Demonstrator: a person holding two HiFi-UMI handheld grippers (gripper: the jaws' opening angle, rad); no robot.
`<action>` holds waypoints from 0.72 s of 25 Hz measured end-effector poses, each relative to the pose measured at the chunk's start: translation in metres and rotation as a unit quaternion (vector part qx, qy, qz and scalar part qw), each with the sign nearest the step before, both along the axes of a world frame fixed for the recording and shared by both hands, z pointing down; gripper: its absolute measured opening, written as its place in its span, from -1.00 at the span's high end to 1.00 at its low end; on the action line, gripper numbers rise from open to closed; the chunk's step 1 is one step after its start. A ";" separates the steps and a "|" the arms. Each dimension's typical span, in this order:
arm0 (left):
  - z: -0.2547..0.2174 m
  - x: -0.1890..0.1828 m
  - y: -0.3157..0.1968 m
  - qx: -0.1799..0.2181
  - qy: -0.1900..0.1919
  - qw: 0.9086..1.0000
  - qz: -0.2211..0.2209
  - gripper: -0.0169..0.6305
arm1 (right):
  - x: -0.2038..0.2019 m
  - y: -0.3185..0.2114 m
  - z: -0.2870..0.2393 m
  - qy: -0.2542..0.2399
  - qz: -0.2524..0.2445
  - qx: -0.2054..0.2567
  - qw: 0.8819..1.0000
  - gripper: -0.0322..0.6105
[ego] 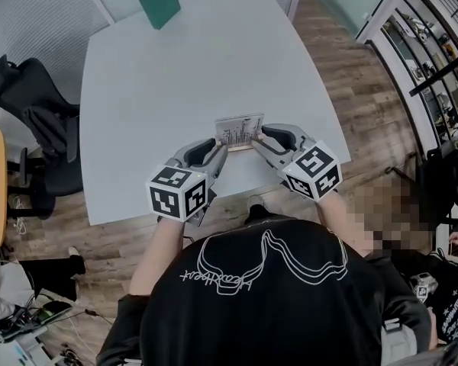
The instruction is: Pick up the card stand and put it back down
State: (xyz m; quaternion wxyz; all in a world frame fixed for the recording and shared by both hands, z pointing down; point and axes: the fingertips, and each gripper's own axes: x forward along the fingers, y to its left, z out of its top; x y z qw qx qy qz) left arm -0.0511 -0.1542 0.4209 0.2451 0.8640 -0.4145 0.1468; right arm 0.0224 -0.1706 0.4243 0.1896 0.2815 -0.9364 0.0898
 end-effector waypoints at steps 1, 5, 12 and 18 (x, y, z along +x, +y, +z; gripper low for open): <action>0.002 0.002 -0.007 -0.001 -0.002 1.000 -0.001 0.57 | 0.002 -0.007 0.003 0.000 -0.002 0.000 1.000 0.49; 0.015 0.008 -0.032 -0.011 -0.007 1.000 -0.003 0.57 | 0.008 -0.033 0.015 0.003 -0.009 -0.004 1.000 0.49; 0.050 0.015 -0.068 -0.038 -0.014 0.999 -0.013 0.57 | 0.014 -0.070 0.051 0.023 -0.019 -0.023 0.999 0.49; 0.089 0.016 -0.086 -0.062 -0.014 0.998 -0.022 0.58 | 0.014 -0.089 0.088 0.049 -0.031 -0.036 0.998 0.49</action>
